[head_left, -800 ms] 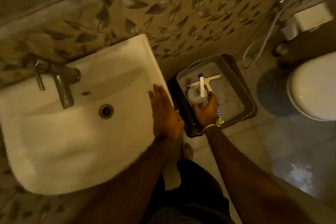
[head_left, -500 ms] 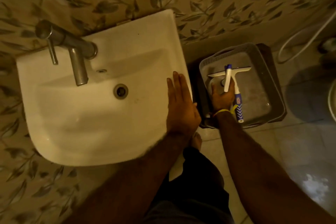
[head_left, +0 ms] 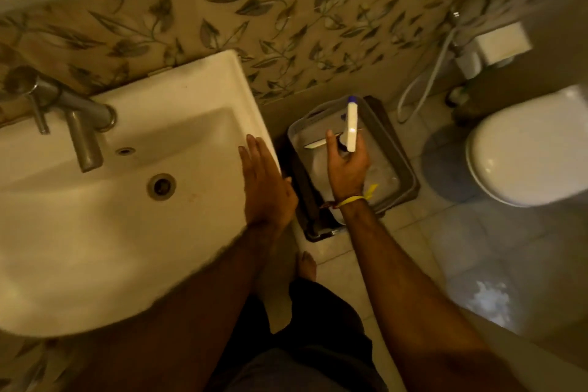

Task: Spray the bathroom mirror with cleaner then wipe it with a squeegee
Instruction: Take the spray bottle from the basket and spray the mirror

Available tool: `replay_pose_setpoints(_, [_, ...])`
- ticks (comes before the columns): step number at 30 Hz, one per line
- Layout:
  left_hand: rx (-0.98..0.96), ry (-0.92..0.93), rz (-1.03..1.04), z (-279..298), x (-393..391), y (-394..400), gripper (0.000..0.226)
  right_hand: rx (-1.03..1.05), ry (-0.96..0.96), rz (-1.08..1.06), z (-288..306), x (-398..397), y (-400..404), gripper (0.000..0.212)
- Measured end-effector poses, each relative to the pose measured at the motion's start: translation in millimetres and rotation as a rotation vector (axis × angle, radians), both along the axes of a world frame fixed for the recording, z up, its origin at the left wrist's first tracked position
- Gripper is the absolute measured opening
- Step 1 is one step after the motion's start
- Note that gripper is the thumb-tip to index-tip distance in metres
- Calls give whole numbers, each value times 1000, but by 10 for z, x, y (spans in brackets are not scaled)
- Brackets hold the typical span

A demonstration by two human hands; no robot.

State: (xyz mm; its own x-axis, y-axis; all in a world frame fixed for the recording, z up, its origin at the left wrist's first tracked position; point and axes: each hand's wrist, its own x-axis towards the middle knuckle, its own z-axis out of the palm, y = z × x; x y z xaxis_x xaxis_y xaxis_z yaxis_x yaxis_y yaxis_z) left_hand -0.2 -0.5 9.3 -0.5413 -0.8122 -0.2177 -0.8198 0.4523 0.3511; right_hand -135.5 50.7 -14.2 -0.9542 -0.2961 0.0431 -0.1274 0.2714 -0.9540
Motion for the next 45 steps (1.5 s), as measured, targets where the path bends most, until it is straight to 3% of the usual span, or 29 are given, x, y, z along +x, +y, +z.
replay_pose_setpoints(4, [100, -66, -32, 179, 39, -116, 98, 13, 39, 63, 651, 224, 156, 36])
replay_pose_setpoints(7, [180, 37, -69, 453, 232, -239, 92, 5, 55, 154, 1125, 414, 158, 40])
replay_pose_setpoints(13, [-248, 494, -264, 1429, 841, -687, 79, -48, 300, 408, 2238, 971, -323, 37])
replay_pose_setpoints(19, [-621, 880, -132, 2447, 1562, -1354, 41, -214, 412, 494, 3325, 1689, -929, 2])
replay_pose_setpoints(22, [-861, 974, -84, 2909, 1926, -1670, 26, -329, 421, 569, 3783, 2041, -1209, 13])
replay_pose_setpoints(25, [-1018, 1000, -7, 3406, 2156, -2059, 26, -383, 413, 659, 4184, 2281, -1486, 26])
replay_pose_setpoints(30, [-1096, 952, 93, 4384, 2420, -2720, 45, -405, 510, 787, 4909, 2637, -2093, 49])
replay_pose_setpoints(36, [-1220, 973, 270, 5280, 2765, -3414, 60, -428, 680, 861, 5690, 2752, -2538, 45])
replay_pose_setpoints(39, [-1282, 849, 286, 5698, 3032, -3743, 68, -478, 796, 899, 6127, 2711, -2627, 43])
replay_pose_setpoints(45, [-1072, 760, 191, 6259, 3179, -4220, 81, -526, 868, 913, 7075, 2698, -2793, 44])
